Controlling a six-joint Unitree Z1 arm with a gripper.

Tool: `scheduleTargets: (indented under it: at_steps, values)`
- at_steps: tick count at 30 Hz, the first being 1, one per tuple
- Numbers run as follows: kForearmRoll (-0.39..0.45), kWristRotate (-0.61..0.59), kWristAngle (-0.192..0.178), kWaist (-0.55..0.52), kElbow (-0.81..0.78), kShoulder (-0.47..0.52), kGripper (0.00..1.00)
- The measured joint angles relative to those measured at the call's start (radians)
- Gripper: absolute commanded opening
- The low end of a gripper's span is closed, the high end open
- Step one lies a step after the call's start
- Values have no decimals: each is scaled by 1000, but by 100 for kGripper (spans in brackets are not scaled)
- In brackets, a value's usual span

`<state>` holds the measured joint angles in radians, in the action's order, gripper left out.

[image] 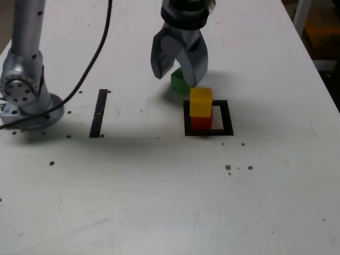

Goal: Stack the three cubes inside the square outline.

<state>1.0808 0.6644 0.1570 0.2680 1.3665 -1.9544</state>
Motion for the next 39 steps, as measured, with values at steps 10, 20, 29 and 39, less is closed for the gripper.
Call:
scheduleTargets:
  at_steps: [10, 20, 29, 39]
  values:
    - [-37, 18, 0, 3, -25, -28, 70]
    - [-61, 25, 10, 3, -30, -60, 65]
    - [-106, 26, 20, 7, -9, -69, 37]
    - [-174, 13, 39, 24, 5, -68, 20]
